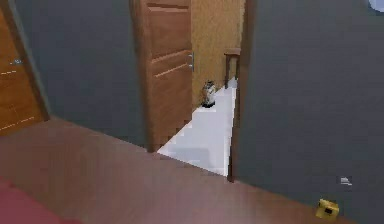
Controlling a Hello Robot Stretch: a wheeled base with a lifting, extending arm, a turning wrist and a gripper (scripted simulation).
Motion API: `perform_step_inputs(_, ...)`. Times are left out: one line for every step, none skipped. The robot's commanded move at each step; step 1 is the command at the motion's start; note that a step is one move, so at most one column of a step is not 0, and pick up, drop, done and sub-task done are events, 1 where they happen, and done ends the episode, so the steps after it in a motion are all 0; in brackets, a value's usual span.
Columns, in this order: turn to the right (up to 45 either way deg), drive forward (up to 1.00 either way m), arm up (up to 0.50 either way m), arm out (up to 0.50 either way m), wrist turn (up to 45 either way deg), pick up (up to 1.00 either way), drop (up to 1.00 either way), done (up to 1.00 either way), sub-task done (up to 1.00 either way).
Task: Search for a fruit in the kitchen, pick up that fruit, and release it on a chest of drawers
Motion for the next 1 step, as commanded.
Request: perform_step_inputs(0.0, 1.0, 0.0, 0.0, 0.0, 0.0, 0.0, 0.0, 0.0)
